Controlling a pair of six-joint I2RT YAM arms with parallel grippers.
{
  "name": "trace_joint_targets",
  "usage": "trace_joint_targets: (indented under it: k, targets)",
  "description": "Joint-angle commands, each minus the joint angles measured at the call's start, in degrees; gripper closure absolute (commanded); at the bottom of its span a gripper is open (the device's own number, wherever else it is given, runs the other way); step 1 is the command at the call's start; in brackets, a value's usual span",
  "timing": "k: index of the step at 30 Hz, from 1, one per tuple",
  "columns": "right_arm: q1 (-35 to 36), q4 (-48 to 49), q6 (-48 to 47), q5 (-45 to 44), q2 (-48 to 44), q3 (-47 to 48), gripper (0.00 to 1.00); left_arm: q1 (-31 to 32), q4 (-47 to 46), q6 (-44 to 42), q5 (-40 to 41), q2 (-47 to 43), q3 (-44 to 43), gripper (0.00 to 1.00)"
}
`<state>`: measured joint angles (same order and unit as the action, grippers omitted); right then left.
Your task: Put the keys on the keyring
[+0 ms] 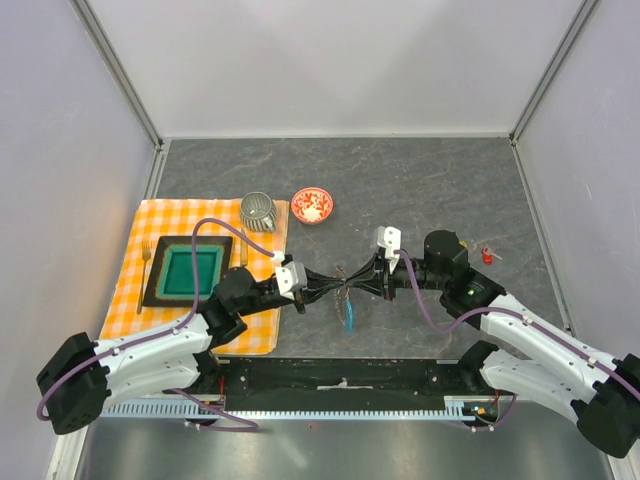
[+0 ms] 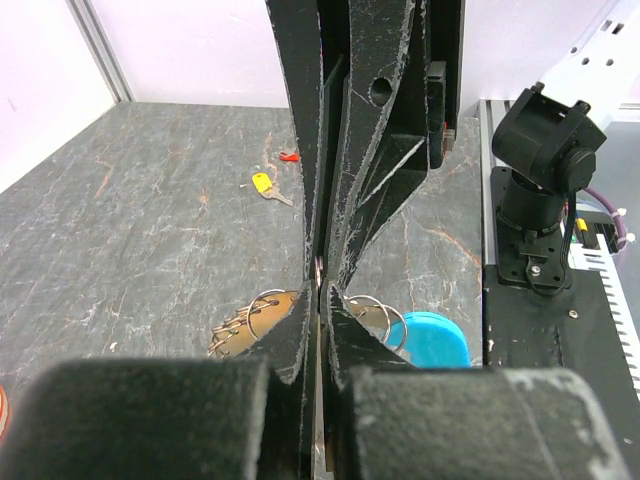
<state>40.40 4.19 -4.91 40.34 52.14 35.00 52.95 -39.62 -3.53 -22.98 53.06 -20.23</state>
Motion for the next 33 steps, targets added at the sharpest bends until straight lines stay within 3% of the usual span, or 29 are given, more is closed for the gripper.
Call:
trace_joint_targets:
  k: [1,4,9,12,16,22,33]
  targets:
    - [-0.2,2.9,-0.2,2.2,-0.1,-0.3,0.92,-0.2,-5.9,-0.8,-1.1,-0.6,-0.8,0.98]
    - [-0.3,3.3,-0.3,2.6,-0.5,-0.4,1.0,-0.2,-6.1,-0.5,-1.8,-0.2,-0.9,0.98]
    - [-0.4,2.9,-0.5,2.4,-1.4,-0.3,1.0,-0.2,-3.8,-0.2,-1.9,0.0,-1.2,0.98]
    - [-0.3,-0.3,-2.2,1.2,-1.9,0.8,1.0,-0.2,5.8,-0.8,-0.4,-0.8,-3.7,0.89]
    - [-0.3,-3.5,-4.4,-1.6,-0.9,1.6,1.0,-0.2,17.0,-1.7,3.4,-2.4,-7.0,0.69]
    - [0.4,-5.9,-6.2,-4.7,1.3,2.1,1.0,-0.2,28.7,-4.9,6.8,-1.8,-12.2,0.55]
    - [3.5,-8.0,-8.3,-9.7,2.4,2.9,1.0,-0.2,30.6,-4.2,0.2,5.0,-16.2,0.54]
